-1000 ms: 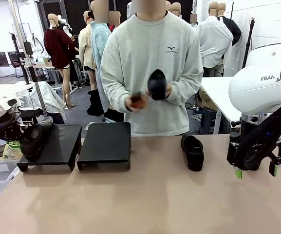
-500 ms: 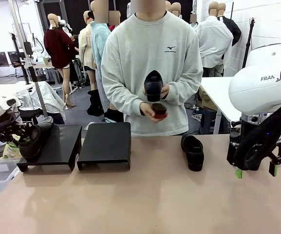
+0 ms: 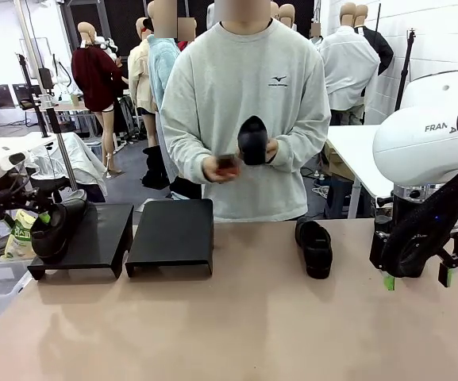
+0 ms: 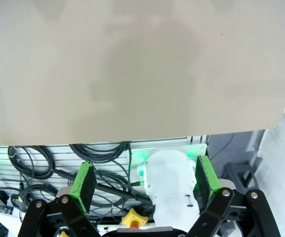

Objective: Organize the shoes by placing them on the stand.
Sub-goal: Place the Shoe from the middle of the table onto the Shoes Stand, then pick up one Shoe and place it in the middle of the table.

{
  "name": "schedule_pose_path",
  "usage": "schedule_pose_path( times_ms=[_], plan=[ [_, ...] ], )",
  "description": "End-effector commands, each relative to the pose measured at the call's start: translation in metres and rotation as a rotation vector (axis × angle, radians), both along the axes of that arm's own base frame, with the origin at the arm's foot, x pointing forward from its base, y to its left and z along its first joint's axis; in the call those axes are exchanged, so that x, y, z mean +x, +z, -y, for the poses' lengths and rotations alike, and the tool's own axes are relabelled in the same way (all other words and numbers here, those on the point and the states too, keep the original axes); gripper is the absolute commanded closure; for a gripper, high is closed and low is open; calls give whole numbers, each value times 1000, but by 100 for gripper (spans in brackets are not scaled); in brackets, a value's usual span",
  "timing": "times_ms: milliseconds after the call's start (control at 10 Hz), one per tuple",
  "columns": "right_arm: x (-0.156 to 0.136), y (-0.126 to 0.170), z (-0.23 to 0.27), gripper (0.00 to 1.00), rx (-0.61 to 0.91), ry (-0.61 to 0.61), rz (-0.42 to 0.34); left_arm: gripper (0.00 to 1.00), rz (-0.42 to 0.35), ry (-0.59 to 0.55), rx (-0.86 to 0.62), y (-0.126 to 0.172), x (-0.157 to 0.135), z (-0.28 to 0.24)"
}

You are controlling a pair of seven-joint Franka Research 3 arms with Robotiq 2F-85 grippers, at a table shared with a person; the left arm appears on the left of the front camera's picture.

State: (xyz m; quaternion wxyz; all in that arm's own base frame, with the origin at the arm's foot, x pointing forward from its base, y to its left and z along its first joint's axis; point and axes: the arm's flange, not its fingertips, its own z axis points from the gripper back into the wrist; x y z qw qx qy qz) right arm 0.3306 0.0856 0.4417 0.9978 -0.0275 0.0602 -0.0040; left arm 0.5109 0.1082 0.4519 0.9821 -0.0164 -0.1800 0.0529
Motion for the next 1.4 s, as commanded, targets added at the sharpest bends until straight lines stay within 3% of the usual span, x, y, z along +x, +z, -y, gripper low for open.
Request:
schedule_pose_path(
  times_ms=[0,100,200,1100,1300],
  plan=[
    [0,1,-4,0,9,-16,-7,0,-53,22,35,7,7,-4],
    [0,1,-4,0,9,-16,-7,0,-244,-24,49,9,24,-12],
    [0,1,-4,0,9,-16,-7,0,-11,2,11,2,1,-1],
    [0,1,-4,0,9,-16,-7,0,-31,-6,29,2,5,-3],
    [0,1,-4,0,9,-16,-7,0,94,-38,89,38,-36,33]
  ],
)
